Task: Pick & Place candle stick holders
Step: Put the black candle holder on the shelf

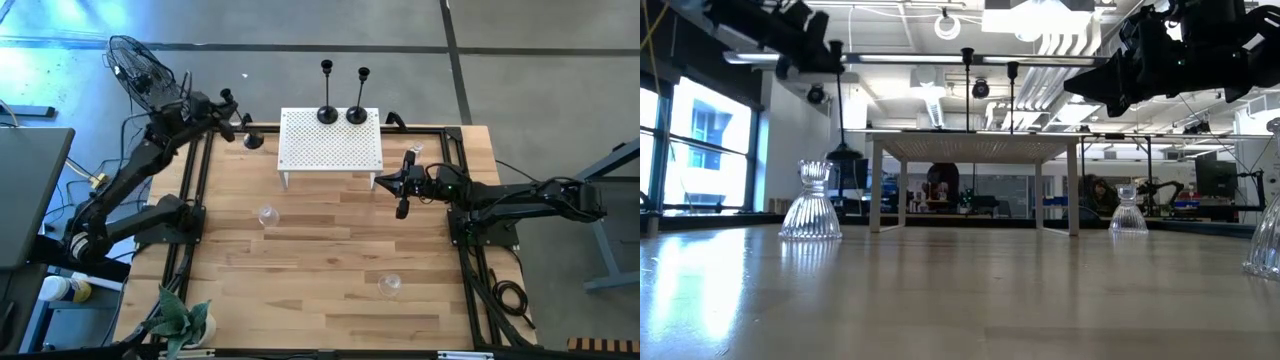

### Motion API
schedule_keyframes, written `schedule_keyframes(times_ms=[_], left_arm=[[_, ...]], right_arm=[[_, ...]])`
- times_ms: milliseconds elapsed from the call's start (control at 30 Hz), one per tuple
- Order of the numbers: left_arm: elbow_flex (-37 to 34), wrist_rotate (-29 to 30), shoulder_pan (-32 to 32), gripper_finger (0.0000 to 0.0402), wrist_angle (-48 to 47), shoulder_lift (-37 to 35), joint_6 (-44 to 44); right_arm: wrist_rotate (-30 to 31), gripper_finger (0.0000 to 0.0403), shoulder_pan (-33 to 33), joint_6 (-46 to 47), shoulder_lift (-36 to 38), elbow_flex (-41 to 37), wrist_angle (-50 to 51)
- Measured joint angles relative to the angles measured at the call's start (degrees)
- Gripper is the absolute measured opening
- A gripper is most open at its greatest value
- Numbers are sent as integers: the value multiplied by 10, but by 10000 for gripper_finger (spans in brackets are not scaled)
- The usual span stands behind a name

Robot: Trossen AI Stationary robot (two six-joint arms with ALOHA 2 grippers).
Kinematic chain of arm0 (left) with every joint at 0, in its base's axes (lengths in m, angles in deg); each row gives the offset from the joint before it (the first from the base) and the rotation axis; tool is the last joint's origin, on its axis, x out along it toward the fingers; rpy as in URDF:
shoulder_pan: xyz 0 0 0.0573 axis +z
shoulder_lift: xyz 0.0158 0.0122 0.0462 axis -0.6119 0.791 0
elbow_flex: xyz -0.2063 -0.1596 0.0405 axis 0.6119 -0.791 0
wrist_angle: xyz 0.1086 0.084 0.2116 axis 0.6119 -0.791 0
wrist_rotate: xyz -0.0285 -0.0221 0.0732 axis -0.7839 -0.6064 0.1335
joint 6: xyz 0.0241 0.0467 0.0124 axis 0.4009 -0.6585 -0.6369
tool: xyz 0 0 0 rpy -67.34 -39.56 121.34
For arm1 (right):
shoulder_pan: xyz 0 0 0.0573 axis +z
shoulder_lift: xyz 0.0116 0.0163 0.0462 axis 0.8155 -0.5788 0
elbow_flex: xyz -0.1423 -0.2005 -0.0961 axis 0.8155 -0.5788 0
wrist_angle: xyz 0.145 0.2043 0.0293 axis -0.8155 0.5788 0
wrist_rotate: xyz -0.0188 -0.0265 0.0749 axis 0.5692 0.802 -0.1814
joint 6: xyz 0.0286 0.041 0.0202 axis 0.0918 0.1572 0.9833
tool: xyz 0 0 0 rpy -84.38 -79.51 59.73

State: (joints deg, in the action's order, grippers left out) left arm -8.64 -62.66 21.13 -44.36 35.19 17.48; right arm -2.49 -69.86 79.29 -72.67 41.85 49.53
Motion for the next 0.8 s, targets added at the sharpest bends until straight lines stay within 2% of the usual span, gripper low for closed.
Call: schedule_keyframes(times_ms=[200,367,667,800], left_arm=[[115,-36,0,33,-43,10,22],[200,-71,-1,33,-65,50,31],[284,-75,-81,33,-33,187,21],[308,-48,-106,33,-9,257,3]], right_arm=[[0,1,0,-2,0,0,0],[0,2,0,-3,0,0,0],[0,1,0,0,0,0,-5],[0,1,0,0,0,0,-5]])
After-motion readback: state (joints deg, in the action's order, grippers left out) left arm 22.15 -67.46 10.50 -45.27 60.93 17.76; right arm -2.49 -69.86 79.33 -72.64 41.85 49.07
